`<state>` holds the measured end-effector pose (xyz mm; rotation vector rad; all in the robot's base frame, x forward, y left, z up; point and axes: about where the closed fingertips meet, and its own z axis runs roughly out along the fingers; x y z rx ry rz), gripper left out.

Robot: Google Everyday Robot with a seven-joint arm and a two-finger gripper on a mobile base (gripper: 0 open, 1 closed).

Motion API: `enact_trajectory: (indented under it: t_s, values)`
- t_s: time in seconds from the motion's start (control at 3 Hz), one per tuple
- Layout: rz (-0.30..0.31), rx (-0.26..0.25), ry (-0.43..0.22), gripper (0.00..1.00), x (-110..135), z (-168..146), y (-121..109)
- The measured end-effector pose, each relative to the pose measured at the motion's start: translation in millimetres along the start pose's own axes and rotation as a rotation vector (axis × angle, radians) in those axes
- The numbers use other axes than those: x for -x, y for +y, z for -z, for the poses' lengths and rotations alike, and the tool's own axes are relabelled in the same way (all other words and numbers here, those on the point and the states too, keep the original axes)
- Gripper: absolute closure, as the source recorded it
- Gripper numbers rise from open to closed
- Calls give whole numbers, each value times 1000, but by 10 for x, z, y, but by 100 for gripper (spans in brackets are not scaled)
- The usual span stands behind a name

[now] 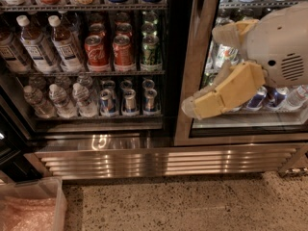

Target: Open left fridge door

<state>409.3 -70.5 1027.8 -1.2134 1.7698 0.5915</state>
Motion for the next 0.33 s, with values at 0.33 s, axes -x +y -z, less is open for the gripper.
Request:
enact_trajectory:
  t_s: [0.33]
  values:
    - [0, 0, 0, 0, 0, 0, 0]
